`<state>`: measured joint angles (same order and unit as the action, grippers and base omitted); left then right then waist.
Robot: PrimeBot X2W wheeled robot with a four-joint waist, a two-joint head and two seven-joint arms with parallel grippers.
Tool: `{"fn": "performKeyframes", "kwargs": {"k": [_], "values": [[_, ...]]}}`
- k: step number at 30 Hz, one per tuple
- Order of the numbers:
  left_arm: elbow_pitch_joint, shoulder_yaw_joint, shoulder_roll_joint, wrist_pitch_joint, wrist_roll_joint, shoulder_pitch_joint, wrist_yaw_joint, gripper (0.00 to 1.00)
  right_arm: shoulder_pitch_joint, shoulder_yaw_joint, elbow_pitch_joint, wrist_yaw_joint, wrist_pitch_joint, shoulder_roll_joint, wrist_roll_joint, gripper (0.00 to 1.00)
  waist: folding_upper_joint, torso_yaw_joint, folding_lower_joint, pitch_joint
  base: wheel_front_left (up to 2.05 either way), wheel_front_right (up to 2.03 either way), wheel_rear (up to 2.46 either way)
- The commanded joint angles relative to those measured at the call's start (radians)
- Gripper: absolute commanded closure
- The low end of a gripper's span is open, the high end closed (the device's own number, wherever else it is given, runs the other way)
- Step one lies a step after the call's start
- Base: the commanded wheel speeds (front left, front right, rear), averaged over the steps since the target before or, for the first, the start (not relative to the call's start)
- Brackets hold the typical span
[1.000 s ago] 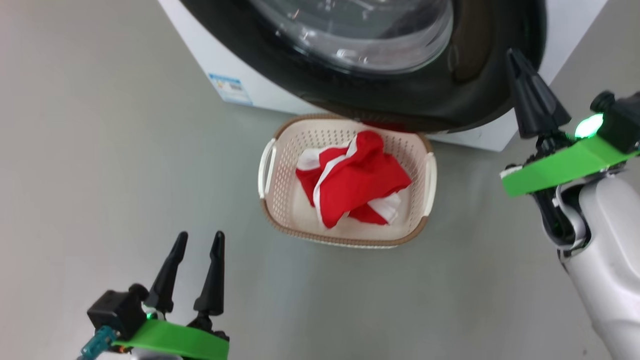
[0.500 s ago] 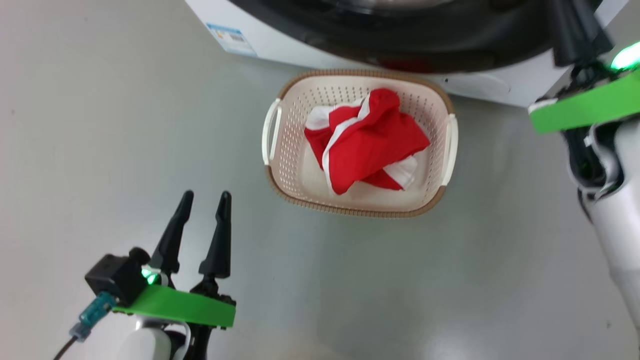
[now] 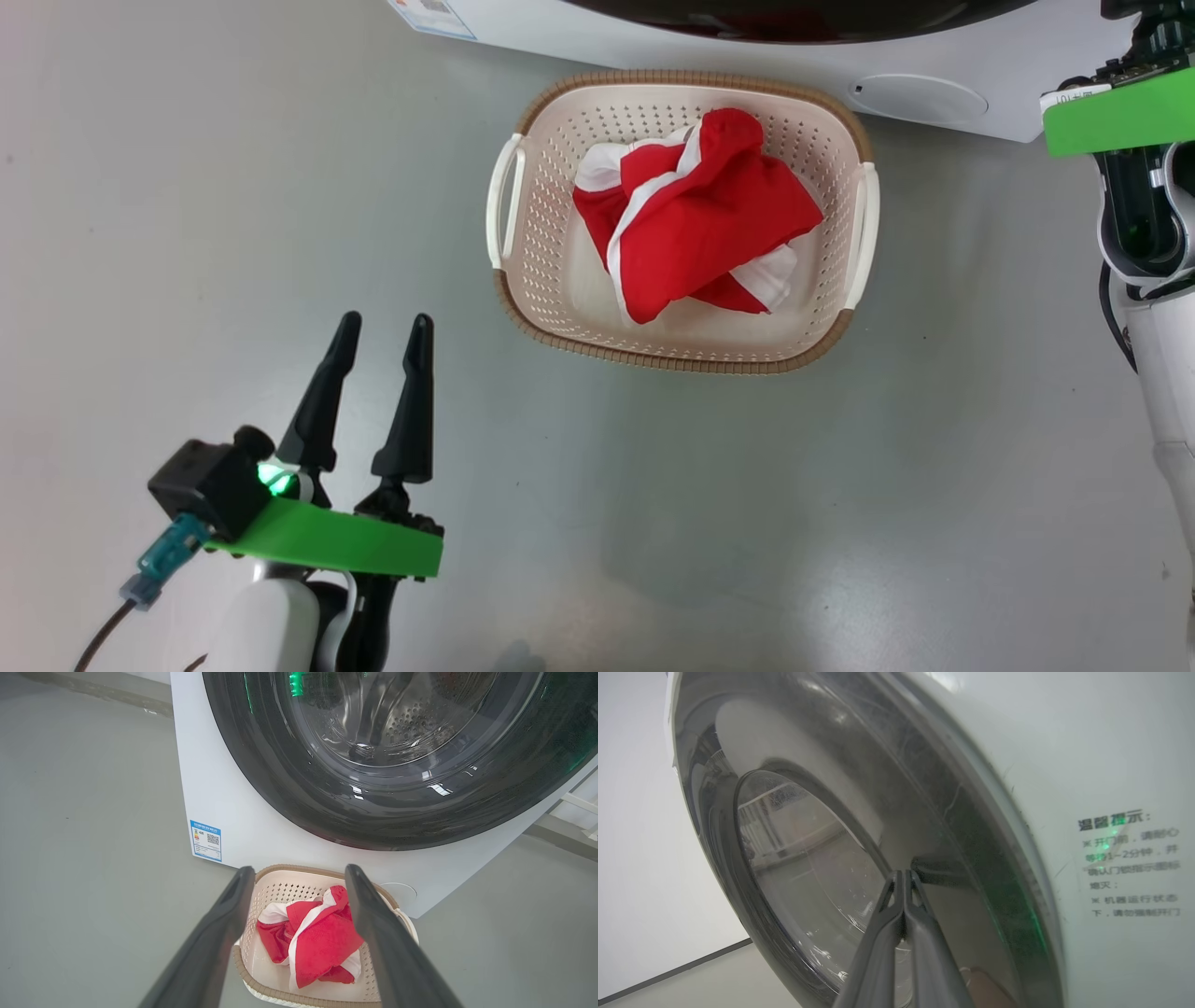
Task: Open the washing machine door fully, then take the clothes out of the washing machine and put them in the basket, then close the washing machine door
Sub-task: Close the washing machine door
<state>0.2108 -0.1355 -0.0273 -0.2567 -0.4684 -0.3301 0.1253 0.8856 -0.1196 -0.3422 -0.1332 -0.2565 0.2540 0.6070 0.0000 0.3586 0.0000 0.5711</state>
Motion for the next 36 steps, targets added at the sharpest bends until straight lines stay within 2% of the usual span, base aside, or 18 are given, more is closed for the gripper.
{"fn": "performKeyframes", "kwargs": {"k": [1, 5, 13, 15, 16, 17, 18, 19, 36], "values": [[-0.021, 0.029, -0.023, -0.005, -0.010, -0.006, 0.005, 0.00, 0.034, 0.010, 0.027, 0.002, -0.005, -0.009, 0.009, 1.00, 0.0000, -0.001, 0.0000, 0.001, 0.00, 0.00, 0.00], [-0.018, 0.028, -0.023, -0.005, -0.007, -0.010, 0.005, 0.00, 0.036, 0.016, 0.031, 0.002, -0.005, -0.019, 0.010, 1.00, 0.0000, -0.005, 0.0000, -0.005, 0.00, 0.00, 0.00], [0.003, 0.044, -0.023, -0.005, 0.018, 0.019, 0.005, 0.00, -0.114, -0.086, 0.039, 0.002, -0.005, -0.007, -0.015, 1.00, 0.0000, -0.025, 0.0000, -0.081, 0.00, 0.00, 0.00], [0.007, 0.053, -0.023, -0.005, 0.029, 0.032, 0.005, 0.00, -0.176, -0.109, 0.041, 0.002, -0.005, -0.007, -0.016, 0.84, 0.0000, -0.036, 0.0000, -0.109, 0.00, 0.00, 0.00], [0.007, 0.058, -0.023, -0.005, 0.036, 0.040, 0.005, 0.00, -0.207, -0.113, 0.042, 0.002, -0.005, -0.010, -0.013, 0.71, 0.0000, -0.042, 0.0000, -0.124, 0.00, 0.00, 0.00], [0.007, 0.063, -0.023, -0.005, 0.043, 0.049, 0.005, 0.00, -0.239, -0.120, 0.043, 0.002, -0.005, -0.011, -0.013, 0.44, 0.0000, -0.049, 0.0000, -0.139, 0.00, 0.00, 0.00], [0.008, 0.067, -0.023, -0.005, 0.051, 0.058, 0.005, 0.00, -0.269, -0.124, 0.045, 0.002, -0.005, -0.012, -0.017, 0.03, 0.0000, -0.055, 0.0000, -0.154, 0.00, 0.00, 0.00], [0.008, 0.071, -0.023, -0.005, 0.060, 0.067, 0.005, 0.00, -0.299, -0.121, 0.048, 0.002, -0.005, -0.016, -0.016, 0.00, 0.0000, -0.063, 0.0000, -0.169, 0.00, 0.00, 0.00], [0.007, 0.093, -0.025, -0.005, 0.168, 0.218, 0.005, 0.00, -0.724, -0.017, 0.086, 0.002, -0.005, -0.052, -0.029, 0.00, 0.0000, -0.176, 0.0000, -0.395, 0.00, 0.00, 0.00]]}}
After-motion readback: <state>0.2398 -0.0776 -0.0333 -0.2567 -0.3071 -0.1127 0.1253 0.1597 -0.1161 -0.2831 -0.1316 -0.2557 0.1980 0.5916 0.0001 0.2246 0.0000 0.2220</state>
